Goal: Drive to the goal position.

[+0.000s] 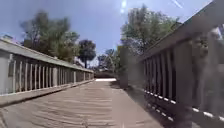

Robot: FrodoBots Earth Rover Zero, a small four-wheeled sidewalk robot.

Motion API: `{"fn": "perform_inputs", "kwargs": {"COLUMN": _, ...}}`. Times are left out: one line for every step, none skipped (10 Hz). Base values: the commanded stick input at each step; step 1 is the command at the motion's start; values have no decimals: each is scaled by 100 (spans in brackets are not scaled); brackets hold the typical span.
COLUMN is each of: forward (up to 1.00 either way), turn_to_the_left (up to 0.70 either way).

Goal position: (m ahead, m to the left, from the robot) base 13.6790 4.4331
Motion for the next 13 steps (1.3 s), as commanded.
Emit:
{"fn": "perform_inputs", "kwargs": {"forward": 70, "turn_to_the_left": 0}}
{"fn": "perform_inputs", "kwargs": {"forward": 70, "turn_to_the_left": 0}}
{"fn": "perform_inputs", "kwargs": {"forward": 70, "turn_to_the_left": 0}}
{"fn": "perform_inputs", "kwargs": {"forward": 70, "turn_to_the_left": 0}}
{"fn": "perform_inputs", "kwargs": {"forward": 70, "turn_to_the_left": 0}}
{"fn": "perform_inputs", "kwargs": {"forward": 70, "turn_to_the_left": 0}}
{"fn": "perform_inputs", "kwargs": {"forward": 70, "turn_to_the_left": 0}}
{"fn": "perform_inputs", "kwargs": {"forward": 70, "turn_to_the_left": 0}}
{"fn": "perform_inputs", "kwargs": {"forward": 70, "turn_to_the_left": 0}}
{"fn": "perform_inputs", "kwargs": {"forward": 70, "turn_to_the_left": 0}}
{"fn": "perform_inputs", "kwargs": {"forward": 70, "turn_to_the_left": 0}}
{"fn": "perform_inputs", "kwargs": {"forward": 70, "turn_to_the_left": 0}}
{"fn": "perform_inputs", "kwargs": {"forward": 70, "turn_to_the_left": 0}}
